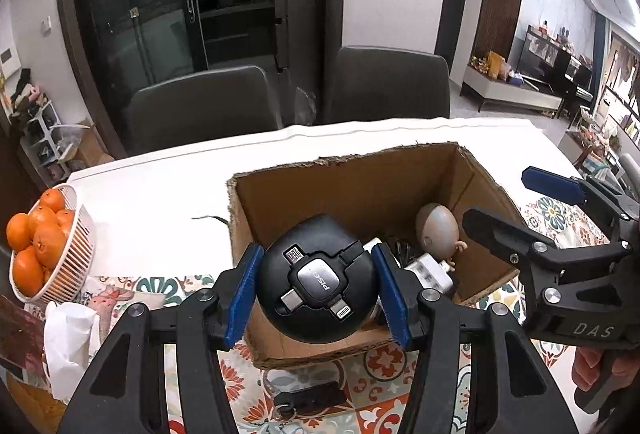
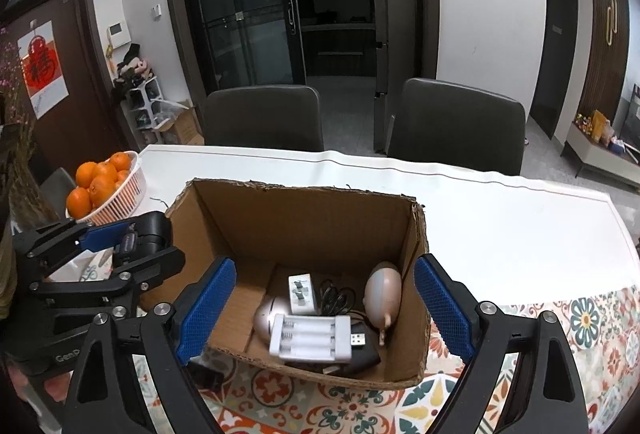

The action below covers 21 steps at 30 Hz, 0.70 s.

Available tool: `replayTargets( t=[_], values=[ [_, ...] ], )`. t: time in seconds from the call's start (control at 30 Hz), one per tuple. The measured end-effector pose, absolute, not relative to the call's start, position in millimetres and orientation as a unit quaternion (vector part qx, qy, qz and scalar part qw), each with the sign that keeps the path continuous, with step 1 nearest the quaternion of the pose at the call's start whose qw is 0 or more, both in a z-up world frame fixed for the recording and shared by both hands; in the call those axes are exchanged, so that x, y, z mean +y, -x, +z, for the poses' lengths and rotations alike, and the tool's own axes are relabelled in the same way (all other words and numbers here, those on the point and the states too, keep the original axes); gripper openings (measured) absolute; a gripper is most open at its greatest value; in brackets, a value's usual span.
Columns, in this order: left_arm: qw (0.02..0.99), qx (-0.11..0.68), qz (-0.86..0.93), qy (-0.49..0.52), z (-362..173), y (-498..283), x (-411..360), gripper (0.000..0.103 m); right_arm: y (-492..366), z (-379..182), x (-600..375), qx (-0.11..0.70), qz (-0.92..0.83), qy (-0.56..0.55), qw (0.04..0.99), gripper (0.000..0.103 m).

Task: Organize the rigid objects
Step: 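Open both grippers to drop the black gadget and white charger into the box, then withdraw both open grippers from the box toward the astronaut figure and key fob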

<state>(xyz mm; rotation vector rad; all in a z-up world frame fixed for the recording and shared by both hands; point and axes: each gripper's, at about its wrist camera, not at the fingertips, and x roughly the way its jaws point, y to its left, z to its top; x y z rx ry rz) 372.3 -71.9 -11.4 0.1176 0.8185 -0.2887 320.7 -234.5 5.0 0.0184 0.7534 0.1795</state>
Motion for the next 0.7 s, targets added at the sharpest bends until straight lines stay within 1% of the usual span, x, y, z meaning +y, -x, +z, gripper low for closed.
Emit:
replayTargets(
  t=[0.07, 0.13, 0.17, 0.7],
  values=[
    [0.908, 0.392, -0.138, -0.060, -9.6, -370.9, -73.5, 0.056, -319.5, 4.9, -235.9, 0.367, 0.085, -0.009, 0.926, 0.092],
    [0.912, 0.383, -0.133, -0.064, -4.6, -367.4, -74.1, 0.062, -317.6, 6.0, -237.8, 0.366, 0.081, -0.009, 0.927, 0.092],
    [0.914, 0.379, -0.132, -0.065, -1.9, -364.7, -73.9, 0.063, -316.5, 6.9, -238.3, 0.366, 0.080, -0.009, 0.927, 0.092],
    [0.932, 0.335, -0.120, -0.070, 16.1, -308.8, -47.8, 0.063, -267.6, 25.9, -226.1, 0.327, 0.073, 0.000, 0.942, 0.092]
  ],
)
